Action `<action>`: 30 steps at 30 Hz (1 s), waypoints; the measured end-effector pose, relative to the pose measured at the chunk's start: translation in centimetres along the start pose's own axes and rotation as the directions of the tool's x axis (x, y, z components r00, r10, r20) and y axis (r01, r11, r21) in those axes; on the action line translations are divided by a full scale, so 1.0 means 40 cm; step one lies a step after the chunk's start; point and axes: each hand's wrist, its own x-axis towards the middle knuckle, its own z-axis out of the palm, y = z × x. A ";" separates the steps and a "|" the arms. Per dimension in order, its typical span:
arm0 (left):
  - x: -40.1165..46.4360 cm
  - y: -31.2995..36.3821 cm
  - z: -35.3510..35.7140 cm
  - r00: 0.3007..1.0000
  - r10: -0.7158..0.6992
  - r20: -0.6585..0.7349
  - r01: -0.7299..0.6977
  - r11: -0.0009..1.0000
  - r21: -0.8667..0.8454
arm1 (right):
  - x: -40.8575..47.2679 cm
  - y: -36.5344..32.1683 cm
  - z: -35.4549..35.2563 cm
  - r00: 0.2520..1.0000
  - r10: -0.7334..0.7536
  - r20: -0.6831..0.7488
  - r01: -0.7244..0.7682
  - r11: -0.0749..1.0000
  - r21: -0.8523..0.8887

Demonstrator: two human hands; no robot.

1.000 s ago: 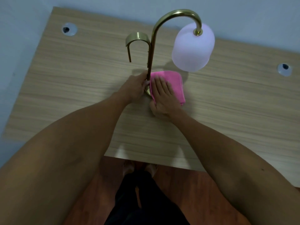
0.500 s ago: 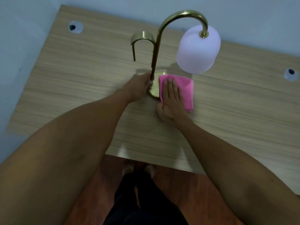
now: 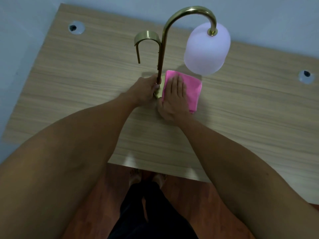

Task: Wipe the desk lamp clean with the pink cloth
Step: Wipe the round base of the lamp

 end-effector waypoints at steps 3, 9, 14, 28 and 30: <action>-0.002 0.003 0.001 1.000 0.021 0.010 -0.021 1.000 0.000 | -0.023 0.020 0.032 0.986 -0.168 0.015 0.168 0.985 -0.031; 0.000 -0.004 0.000 0.999 -0.011 0.030 0.011 1.000 0.006 | -0.073 0.042 0.029 0.994 -0.110 0.019 0.111 0.994 -0.017; 0.000 -0.003 -0.008 0.999 -0.013 0.052 0.014 1.000 -0.010 | -0.084 0.012 0.052 0.983 -0.182 0.005 0.182 0.978 -0.102; 0.005 0.002 -0.020 0.995 0.055 0.080 -0.058 0.998 0.039 | -0.078 0.032 0.046 0.966 -0.257 0.016 0.256 0.953 -0.161; 0.006 0.001 -0.022 0.994 0.059 0.091 -0.064 0.997 0.054 | -0.074 0.041 0.042 0.961 -0.273 0.034 0.275 0.949 -0.155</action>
